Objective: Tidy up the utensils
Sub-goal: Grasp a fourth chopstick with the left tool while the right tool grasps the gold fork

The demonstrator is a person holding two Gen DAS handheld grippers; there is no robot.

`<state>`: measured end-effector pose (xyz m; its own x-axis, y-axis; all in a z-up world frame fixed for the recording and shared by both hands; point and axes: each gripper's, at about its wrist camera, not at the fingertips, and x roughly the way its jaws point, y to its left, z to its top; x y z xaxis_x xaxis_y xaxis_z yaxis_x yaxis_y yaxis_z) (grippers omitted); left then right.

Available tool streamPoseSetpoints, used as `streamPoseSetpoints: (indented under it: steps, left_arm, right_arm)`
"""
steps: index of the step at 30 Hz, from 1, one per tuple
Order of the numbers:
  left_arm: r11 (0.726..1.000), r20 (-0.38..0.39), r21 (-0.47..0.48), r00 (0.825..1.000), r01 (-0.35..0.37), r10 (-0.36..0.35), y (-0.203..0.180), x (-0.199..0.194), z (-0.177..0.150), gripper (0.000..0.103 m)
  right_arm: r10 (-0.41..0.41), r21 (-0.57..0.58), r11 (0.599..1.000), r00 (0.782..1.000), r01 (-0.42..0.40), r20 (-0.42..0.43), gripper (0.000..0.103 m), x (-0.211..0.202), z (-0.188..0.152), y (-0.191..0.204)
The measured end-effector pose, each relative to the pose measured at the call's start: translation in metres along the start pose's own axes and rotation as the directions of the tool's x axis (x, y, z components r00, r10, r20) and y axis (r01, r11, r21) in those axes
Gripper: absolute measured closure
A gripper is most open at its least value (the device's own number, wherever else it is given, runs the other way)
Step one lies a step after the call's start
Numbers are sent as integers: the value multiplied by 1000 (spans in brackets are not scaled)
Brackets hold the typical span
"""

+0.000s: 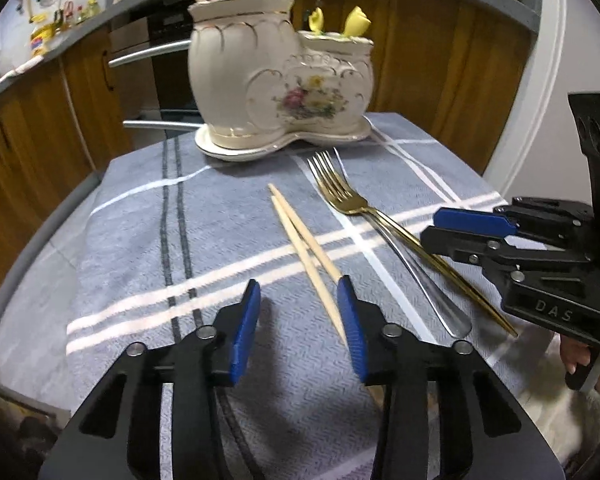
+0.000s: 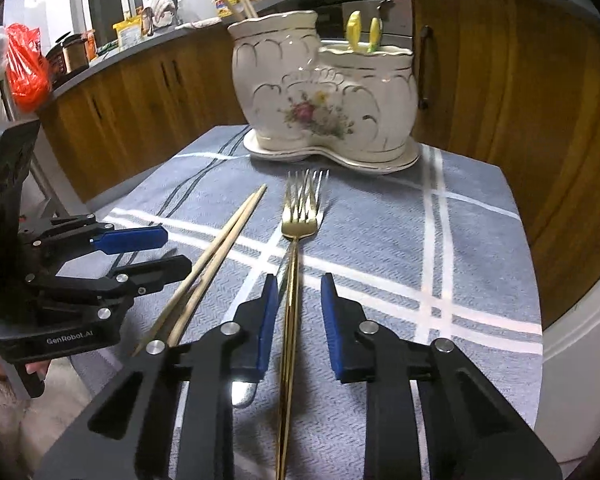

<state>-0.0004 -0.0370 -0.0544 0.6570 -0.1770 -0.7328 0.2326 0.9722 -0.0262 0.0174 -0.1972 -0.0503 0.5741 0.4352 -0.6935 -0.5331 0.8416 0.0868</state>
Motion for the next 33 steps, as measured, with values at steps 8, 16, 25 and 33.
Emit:
streamPoseSetpoints:
  steps: [8, 16, 25, 33]
  left_arm:
    - [999, -24, 44, 1000, 5, -4, -3, 3, -1, 84]
    - [998, -56, 26, 997, -61, 62, 4, 11, 6, 83]
    - [993, -89, 27, 990, -111, 113, 3, 24, 19, 82]
    - [991, -143, 22, 981, -129, 131, 3, 33, 30, 80]
  right_arm:
    - [-11, -30, 1000, 999, 10, -43, 96, 9, -1, 3]
    - [-78, -60, 995, 995, 74, -57, 96, 17, 5, 5]
    - [-88, -61, 995, 993, 83, -80, 96, 35, 20, 5]
    - [-65, -73, 996, 995, 60, -77, 92, 42, 26, 3]
